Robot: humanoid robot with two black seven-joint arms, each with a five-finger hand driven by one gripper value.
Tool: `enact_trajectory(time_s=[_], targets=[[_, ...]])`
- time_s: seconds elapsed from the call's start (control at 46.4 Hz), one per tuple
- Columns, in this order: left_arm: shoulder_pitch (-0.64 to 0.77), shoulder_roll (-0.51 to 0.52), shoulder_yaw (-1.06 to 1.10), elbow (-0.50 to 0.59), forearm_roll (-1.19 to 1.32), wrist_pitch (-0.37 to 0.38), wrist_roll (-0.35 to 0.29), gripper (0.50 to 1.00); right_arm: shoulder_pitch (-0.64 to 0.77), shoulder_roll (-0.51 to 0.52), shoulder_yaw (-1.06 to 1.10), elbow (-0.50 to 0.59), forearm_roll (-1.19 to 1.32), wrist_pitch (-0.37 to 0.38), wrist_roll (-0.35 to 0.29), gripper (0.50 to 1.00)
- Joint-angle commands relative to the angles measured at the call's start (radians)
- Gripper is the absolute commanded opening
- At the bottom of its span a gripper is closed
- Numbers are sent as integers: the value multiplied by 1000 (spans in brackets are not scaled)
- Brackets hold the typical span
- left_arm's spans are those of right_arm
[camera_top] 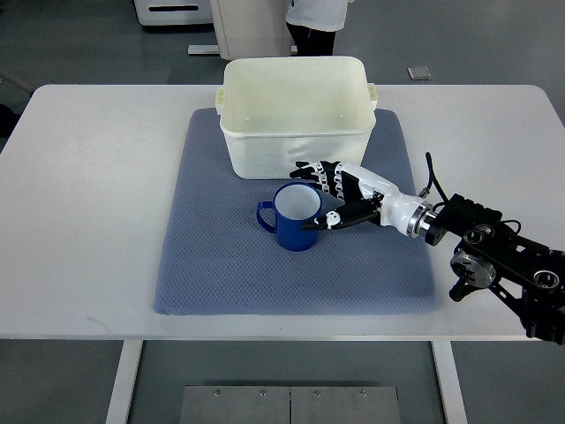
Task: Place cup in box with right hand
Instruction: 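Lower the right hand beside the blue mug and close fingers around it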
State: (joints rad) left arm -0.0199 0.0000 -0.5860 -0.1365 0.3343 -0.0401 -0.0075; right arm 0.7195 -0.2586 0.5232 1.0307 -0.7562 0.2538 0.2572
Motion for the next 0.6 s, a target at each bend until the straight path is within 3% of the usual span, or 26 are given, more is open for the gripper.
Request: enact_trajectory(time_s=[0.0,0.582], targets=[[0,0,0,0,0,0,0,1000,-6,7,0,0,0,-5,-7,995],[0,0,0,0,0,0,0,1000,-15,50,-14,-26,0,-51,-24,995]])
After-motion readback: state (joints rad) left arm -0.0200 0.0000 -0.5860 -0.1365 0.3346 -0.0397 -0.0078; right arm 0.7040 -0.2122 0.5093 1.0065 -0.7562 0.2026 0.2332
